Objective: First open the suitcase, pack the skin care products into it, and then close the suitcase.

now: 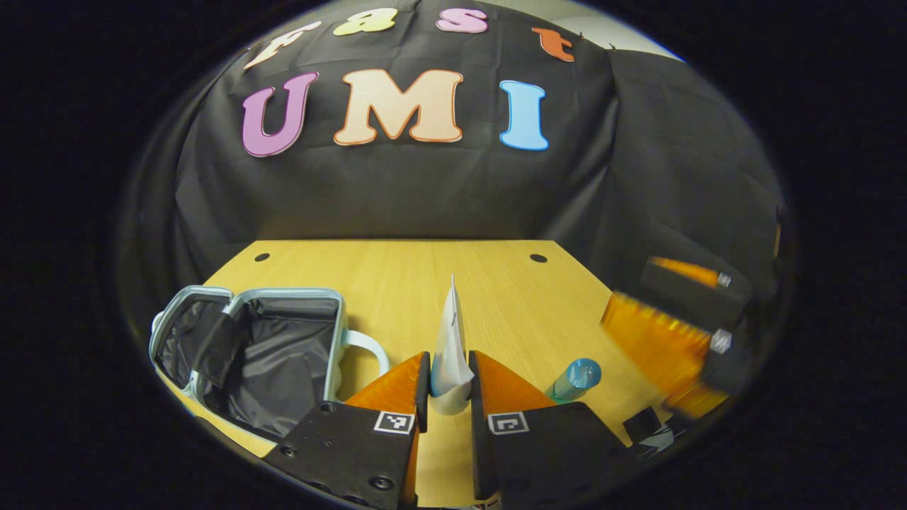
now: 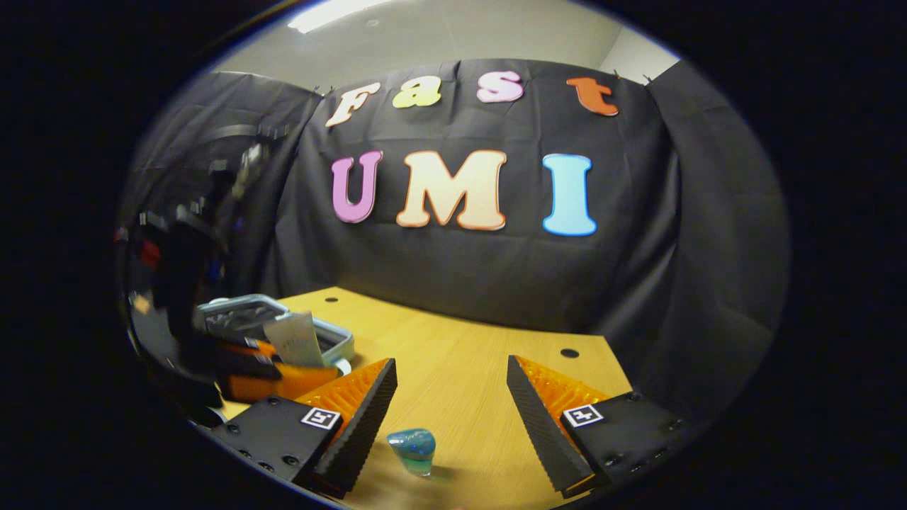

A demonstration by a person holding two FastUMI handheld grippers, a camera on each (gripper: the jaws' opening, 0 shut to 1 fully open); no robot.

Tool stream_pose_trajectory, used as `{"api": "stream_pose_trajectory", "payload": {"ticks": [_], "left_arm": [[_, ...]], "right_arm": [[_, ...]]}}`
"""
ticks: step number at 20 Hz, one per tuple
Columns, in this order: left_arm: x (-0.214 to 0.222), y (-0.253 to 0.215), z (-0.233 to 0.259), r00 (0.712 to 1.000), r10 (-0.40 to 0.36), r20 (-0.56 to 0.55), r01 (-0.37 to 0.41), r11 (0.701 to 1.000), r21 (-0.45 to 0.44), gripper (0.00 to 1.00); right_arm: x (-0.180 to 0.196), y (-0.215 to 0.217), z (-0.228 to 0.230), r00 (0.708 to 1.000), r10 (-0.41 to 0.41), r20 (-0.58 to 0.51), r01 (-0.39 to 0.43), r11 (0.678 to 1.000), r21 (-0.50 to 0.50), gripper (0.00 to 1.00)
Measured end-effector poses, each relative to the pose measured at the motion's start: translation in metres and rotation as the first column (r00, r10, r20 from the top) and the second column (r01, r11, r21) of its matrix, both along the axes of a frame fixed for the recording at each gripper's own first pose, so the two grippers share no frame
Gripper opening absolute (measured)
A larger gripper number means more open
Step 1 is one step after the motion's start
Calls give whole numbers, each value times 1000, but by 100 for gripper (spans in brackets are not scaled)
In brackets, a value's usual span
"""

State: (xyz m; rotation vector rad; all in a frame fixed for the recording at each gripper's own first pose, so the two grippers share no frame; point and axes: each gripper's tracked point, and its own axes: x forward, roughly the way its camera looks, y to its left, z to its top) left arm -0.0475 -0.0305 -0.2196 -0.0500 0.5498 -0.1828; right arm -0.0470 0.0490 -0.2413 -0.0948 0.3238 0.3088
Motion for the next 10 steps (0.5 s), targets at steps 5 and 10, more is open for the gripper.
{"api": "stream_pose_trajectory", "payload": {"ticks": [5,10], "left_arm": [[-5,22,15,999,49,-1,-49,999,21,23],[-9,39,19,997,80,-12,-80,996,39,23]], "right_arm": [[-19,8,-70,992,26,-127,-29,999,-23,98],[-34,13,-117,976,51,-211,-62,997,-46,95]]}}
